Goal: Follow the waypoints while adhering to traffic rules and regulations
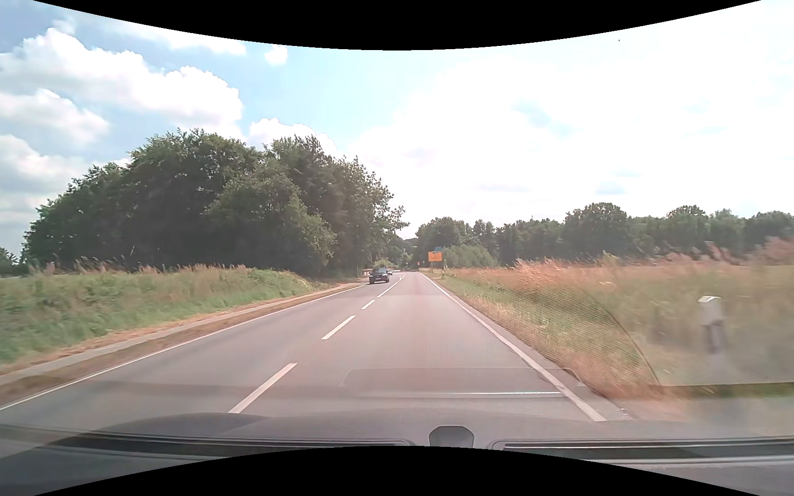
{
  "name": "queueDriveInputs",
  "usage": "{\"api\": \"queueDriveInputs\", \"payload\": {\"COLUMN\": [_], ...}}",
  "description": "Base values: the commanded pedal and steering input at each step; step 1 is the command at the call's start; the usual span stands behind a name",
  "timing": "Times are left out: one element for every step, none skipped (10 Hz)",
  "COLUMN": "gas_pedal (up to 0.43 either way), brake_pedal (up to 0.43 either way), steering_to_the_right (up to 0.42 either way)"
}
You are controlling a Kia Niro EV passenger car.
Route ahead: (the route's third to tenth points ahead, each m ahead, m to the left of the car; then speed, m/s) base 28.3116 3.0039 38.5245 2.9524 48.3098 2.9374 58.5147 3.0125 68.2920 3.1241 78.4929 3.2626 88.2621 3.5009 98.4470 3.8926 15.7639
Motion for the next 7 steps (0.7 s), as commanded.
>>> {"api": "queueDriveInputs", "payload": {"gas_pedal": [0.13, 0.13, 0.13, 0.13, 0.13, 0.13, 0.13], "brake_pedal": [0.0, 0.0, 0.0, 0.0, 0.0, 0.0, 0.0], "steering_to_the_right": [-0.004, -0.004, -0.004, -0.004, -0.004, -0.004, -0.004]}}
